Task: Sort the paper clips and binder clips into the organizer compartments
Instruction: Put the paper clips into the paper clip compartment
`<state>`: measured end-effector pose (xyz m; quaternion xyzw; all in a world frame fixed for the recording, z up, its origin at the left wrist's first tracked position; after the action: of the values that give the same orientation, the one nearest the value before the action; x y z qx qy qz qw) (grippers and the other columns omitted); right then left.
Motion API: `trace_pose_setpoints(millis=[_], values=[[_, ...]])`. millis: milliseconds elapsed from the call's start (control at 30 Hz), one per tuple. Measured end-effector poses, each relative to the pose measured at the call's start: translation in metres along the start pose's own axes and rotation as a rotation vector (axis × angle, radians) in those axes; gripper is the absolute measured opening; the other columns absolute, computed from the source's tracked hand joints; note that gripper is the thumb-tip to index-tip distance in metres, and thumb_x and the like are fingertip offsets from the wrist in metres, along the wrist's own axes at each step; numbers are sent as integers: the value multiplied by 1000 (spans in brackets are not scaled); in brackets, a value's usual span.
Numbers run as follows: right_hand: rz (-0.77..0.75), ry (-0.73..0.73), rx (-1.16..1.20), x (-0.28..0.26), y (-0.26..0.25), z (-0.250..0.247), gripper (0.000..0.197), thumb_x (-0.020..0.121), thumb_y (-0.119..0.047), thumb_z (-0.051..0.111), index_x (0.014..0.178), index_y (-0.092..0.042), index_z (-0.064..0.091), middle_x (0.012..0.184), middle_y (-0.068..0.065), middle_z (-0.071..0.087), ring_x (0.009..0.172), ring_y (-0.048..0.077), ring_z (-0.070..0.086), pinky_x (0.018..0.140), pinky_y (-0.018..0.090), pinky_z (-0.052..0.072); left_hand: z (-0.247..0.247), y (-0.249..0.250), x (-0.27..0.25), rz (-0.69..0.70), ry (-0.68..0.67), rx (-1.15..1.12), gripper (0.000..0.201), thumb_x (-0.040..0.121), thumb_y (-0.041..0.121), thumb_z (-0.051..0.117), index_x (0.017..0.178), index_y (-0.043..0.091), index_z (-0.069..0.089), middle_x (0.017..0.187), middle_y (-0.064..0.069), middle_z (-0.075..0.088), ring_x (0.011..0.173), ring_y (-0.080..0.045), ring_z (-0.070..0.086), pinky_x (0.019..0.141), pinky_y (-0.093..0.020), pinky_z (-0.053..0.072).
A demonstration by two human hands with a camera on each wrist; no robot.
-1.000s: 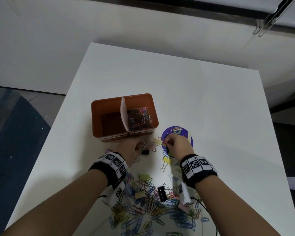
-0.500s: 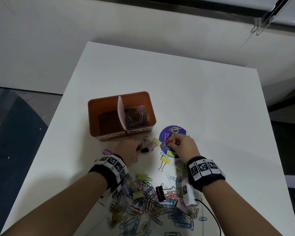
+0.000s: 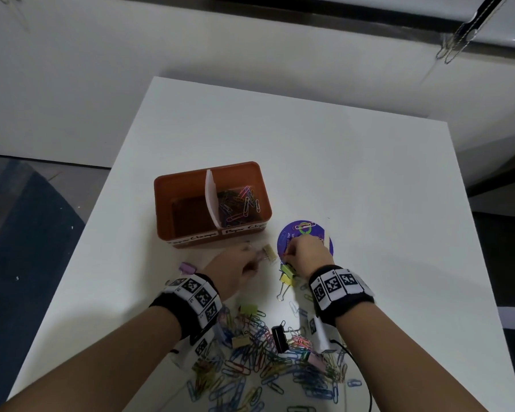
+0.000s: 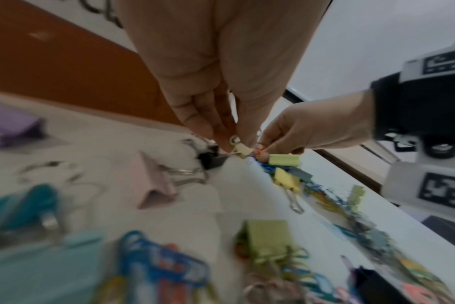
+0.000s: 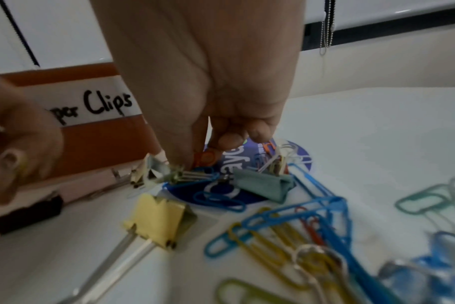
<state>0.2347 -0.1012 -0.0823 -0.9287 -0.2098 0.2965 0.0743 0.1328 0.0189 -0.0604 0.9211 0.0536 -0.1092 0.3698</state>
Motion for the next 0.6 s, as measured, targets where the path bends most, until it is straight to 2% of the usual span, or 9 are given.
trace_pose_setpoints(millis=[67,100,167,233,333,400,500,600], values=[[-16,11,-3,-3,0,0,13,86,-19,59,93,-17,70,97,5,67,93,26,63,80,34,53,10,15,4,34,-37,11,6,83,11,61,89,10,62,91,-5,60,84,-18,53,73,-21,36],[-18,16,7,-6,2,1,12,86,-16,58,91,-18,68,96,4,68,92,25,63,80,34,53,16,20,7,21,-61,28,12,85,11,60,96,10,62,96,-7,62,89,-21,56,76,-24,38],[-5,28,69,-11,10,2,10,86,-13,56,84,-21,62,91,2,69,89,23,63,80,35,53,28,23,14,-63,-114,51,27,88,12,58,115,9,58,109,-9,62,100,-24,58,86,-28,40],[2,58,212,-16,19,0,11,85,-14,59,79,-24,57,88,-1,68,87,21,63,79,33,51,34,22,21,-118,-119,87,31,90,13,55,121,10,54,117,-8,59,107,-25,57,92,-32,43],[27,144,378,-20,36,-10,6,83,-18,66,86,-23,65,83,-7,63,81,14,60,78,26,48,39,19,29,-120,-94,151,21,90,12,52,110,9,58,118,-5,55,104,-27,58,89,-39,48],[48,192,419,-20,47,-18,9,83,-21,68,92,-19,69,83,-5,66,77,14,60,76,24,47,38,18,32,-115,-73,196,15,90,12,51,103,10,59,115,-3,55,99,-25,59,86,-39,49],[69,207,468,-18,59,-25,8,85,-25,68,89,-18,69,82,-3,68,76,14,62,74,24,46,34,19,37,-87,-41,257,11,90,15,48,95,10,57,111,-5,56,95,-26,58,83,-39,49],[64,205,459,-16,64,-27,8,85,-25,67,83,-18,67,80,-2,66,79,18,61,76,27,46,34,19,40,-98,-45,282,13,92,17,47,97,11,57,108,-5,57,96,-27,58,84,-38,47]])
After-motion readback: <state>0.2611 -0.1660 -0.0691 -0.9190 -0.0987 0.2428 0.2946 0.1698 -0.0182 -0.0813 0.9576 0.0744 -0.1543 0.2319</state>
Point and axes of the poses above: each hand's wrist, its own x-axis towards the middle knuckle, its own z-axis out of the palm, y = z × x, the point moved 8 cm from there along x, towards the middle knuckle
